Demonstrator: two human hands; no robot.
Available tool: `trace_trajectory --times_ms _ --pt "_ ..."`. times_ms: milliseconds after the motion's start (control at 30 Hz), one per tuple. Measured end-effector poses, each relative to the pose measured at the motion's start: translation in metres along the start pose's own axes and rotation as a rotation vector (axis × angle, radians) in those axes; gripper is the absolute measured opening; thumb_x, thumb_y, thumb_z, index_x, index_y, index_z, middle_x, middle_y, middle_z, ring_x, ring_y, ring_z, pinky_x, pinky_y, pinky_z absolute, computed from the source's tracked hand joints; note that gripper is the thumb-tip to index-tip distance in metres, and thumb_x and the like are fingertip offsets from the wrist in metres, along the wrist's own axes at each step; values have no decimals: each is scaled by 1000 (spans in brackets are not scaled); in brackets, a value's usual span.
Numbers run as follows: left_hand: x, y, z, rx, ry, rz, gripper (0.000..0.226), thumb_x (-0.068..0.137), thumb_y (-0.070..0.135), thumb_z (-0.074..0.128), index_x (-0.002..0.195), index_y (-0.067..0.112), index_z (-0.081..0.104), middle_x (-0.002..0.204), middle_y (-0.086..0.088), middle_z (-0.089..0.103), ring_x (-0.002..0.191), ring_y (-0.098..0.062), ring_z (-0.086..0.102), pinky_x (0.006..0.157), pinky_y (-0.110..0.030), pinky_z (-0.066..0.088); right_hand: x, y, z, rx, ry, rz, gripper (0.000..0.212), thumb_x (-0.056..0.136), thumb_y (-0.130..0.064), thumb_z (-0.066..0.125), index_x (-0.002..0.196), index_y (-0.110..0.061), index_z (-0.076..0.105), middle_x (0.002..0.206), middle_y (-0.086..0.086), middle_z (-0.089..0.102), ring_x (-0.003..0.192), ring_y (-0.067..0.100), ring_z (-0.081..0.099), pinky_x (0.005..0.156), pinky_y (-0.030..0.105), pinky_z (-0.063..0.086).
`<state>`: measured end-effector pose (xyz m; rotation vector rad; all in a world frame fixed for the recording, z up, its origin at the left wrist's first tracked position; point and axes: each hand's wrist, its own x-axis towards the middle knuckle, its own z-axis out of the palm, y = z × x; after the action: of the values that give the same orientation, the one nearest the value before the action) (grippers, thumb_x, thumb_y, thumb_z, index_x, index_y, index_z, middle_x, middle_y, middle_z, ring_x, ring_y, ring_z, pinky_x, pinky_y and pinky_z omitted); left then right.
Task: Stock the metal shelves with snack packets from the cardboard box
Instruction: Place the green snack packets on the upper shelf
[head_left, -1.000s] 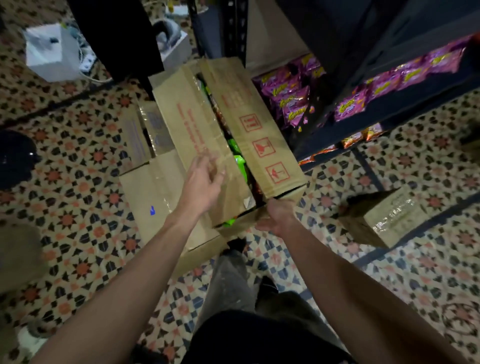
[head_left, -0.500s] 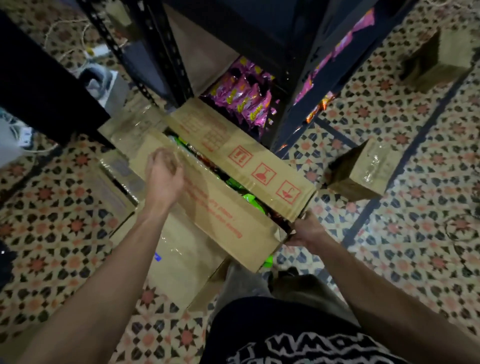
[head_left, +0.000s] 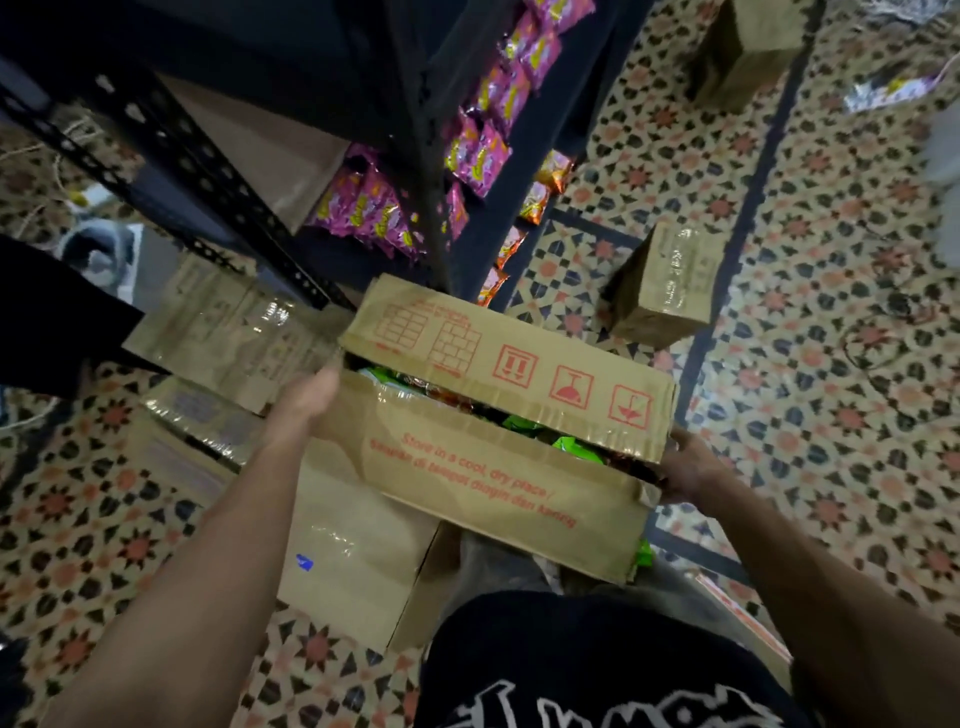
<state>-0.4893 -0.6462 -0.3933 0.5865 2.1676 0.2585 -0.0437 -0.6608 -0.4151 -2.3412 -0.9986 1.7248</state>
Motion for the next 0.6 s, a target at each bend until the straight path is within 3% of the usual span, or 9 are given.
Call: trace_trajectory --times_ms 67,133,200,267,333,500,600 --pt "-7 7 10 -27 -73 -29 76 76 72 47 119 13 67 120 -14 66 104 -29 64 89 -38 51 1 12 -17 -21 18 -26 47 95 -22 66 138 -21 49 86 10 64 66 20 62 49 29 48" --pt "-7 9 21 60 -97 4 71 78 73 44 114 16 67 117 -13 65 105 -31 63 94 -43 51 4 26 -32 -22 18 -35 48 94 -21 67 139 -21 50 84 9 64 61 17 59 44 24 45" --pt "-5 7 38 145 -119 62 64 82 63 51 118 13 67 125 -17 64 113 -34 61 99 -48 49 7 40 -48 -20 18 -35 50 91 -24 71 137 -22 52 86 9 66 61 17 62 40 21 45" --pt "-23 14 54 164 -98 93 60 78 53 69 113 5 70 117 -18 68 108 -34 65 96 -47 52 12 55 -65 -15 20 -32 53 88 -28 74 137 -25 53 91 13 69 61 19 67 41 22 47" --pt "-41 19 70 255 -100 107 45 83 40 74 105 1 72 107 -19 70 100 -33 67 90 -43 55 20 70 -86 8 4 -24 55 86 -25 77 136 -24 54 89 15 70 51 15 66 40 22 46" --pt "-82 31 119 455 -47 159 37 92 41 62 119 16 70 122 -16 67 107 -33 64 89 -32 50 25 84 -142 29 35 -23 57 87 -28 76 138 -29 53 95 9 72 75 21 72 49 27 53" --pt "-107 46 155 442 -64 138 38 92 41 62 117 14 71 122 -14 67 105 -32 64 83 -32 50 34 90 -184 56 42 -34 56 89 -26 73 141 -26 51 94 12 73 75 22 70 56 33 57"
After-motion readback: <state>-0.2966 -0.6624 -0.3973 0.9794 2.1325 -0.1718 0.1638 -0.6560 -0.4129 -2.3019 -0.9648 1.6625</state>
